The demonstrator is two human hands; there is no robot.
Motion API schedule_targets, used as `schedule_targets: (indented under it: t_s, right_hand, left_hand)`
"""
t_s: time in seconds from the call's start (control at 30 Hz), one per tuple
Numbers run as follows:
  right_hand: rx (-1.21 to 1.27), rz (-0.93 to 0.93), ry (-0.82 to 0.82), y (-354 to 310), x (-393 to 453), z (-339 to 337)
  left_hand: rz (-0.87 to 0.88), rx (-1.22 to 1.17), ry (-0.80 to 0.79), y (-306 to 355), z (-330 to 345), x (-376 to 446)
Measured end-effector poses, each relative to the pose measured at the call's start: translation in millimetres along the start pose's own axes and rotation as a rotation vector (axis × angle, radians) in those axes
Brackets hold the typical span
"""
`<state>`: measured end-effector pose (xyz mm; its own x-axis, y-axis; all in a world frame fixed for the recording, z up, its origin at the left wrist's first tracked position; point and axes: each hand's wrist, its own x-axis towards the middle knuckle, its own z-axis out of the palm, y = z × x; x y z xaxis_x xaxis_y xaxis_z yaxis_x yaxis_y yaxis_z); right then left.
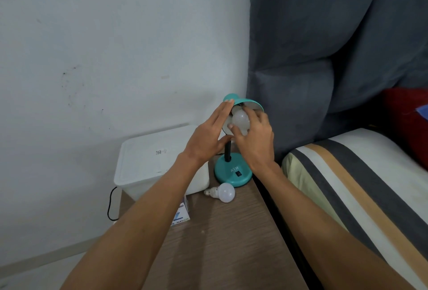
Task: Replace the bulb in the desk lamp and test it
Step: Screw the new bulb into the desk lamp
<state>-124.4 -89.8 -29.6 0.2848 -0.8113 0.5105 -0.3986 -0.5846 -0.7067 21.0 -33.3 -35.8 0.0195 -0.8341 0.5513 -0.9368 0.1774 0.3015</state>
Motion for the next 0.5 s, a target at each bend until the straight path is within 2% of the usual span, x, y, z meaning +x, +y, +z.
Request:
schedule_targets:
  t_s: [0.07, 0.13, 0.2, 0.27, 0.37, 0.5]
  right_hand:
    - [0.0, 0.05, -0.006, 3.8, 3.0, 1.0]
    - [0.038, 0.207, 0.012, 3.1, 7.1, 0.1]
    - [0.092, 0.288, 0.042, 2.4, 9.2, 0.0]
    - [0.113, 0.26, 0.08, -0.9, 7.9, -0.9]
    - [0.055, 0.123, 0.109, -3.2, 4.0, -0.1]
    - [0.047, 0.086, 0.019, -0.7, 1.3, 1.6]
  left_hand:
    - [-0.004, -0.004, 0.0, -0.8, 0.3, -0.2]
    - [-0.004, 0.004, -0.003, -1.1, 0.5, -0.5]
    - [-0.005, 0.014, -0.002, -0.7, 0.9, -0.7]
    - [-0.003, 0.013, -0.003, -0.5, 0.8, -0.1]
    - [0.009, 0.003, -0.007, 1.0, 0.6, 0.7]
    - [0.002, -0.019, 0.008, 1.0, 0.8, 0.3]
